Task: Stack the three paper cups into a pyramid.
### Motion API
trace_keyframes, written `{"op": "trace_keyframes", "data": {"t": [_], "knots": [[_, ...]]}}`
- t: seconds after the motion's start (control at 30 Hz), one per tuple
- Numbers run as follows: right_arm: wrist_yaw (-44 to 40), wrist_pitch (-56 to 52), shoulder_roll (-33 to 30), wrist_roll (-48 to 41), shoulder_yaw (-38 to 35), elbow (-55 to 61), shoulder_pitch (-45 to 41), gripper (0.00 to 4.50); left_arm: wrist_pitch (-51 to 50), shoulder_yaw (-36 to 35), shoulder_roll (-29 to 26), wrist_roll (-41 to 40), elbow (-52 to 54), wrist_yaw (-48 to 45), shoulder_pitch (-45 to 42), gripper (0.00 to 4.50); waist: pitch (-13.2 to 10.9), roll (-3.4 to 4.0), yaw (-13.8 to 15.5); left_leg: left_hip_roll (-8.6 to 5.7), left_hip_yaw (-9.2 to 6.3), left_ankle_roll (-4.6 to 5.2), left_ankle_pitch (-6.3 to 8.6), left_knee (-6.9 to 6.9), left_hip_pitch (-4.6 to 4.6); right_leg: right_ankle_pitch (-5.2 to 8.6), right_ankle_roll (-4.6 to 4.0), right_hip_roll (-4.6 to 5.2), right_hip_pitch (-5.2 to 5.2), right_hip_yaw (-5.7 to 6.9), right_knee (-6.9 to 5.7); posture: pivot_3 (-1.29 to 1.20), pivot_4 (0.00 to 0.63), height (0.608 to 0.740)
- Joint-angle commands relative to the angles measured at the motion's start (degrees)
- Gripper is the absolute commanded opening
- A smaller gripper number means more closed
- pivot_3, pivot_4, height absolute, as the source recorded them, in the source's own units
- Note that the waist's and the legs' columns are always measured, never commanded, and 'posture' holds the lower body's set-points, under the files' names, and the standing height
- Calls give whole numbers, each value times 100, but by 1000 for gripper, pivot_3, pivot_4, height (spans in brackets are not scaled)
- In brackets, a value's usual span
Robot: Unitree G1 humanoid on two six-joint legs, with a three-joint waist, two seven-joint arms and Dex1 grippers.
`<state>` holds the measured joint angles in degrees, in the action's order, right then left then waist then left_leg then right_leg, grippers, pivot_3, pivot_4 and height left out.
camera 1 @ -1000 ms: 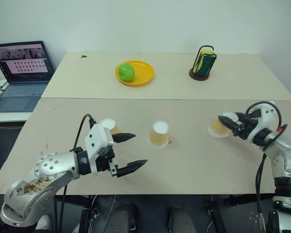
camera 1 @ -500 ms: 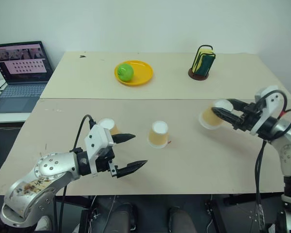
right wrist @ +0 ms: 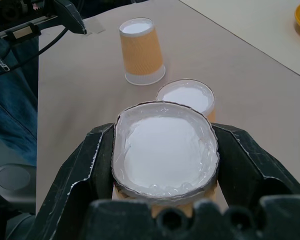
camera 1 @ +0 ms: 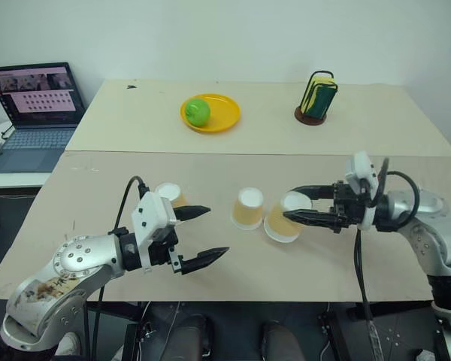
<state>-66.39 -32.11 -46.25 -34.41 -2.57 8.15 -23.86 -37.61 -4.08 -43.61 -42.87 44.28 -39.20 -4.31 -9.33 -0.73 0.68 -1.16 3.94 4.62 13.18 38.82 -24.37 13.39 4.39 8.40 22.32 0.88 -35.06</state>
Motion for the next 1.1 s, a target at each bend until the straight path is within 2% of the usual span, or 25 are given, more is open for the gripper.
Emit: {"op": "trace_keyframes", "data": {"t": [0.03, 1.1], "knots": [[-222, 449, 13, 288, 41, -494, -215, 2590, 51, -133, -21, -62, 234, 33, 55, 4500, 0, 0, -1, 0, 0, -1, 0, 0, 0, 0, 0, 0, 0, 0, 0, 0, 150, 726], [-645, 1377, 842, 1186, 427, -2160, -1004, 2590, -194, -329, -125, -340, 492, 349, 46, 4500, 0, 0, -16, -2, 2, -14, -7, -2, 1, 0, 0, -6, -2, 3, -3, 0, 150, 726]]}}
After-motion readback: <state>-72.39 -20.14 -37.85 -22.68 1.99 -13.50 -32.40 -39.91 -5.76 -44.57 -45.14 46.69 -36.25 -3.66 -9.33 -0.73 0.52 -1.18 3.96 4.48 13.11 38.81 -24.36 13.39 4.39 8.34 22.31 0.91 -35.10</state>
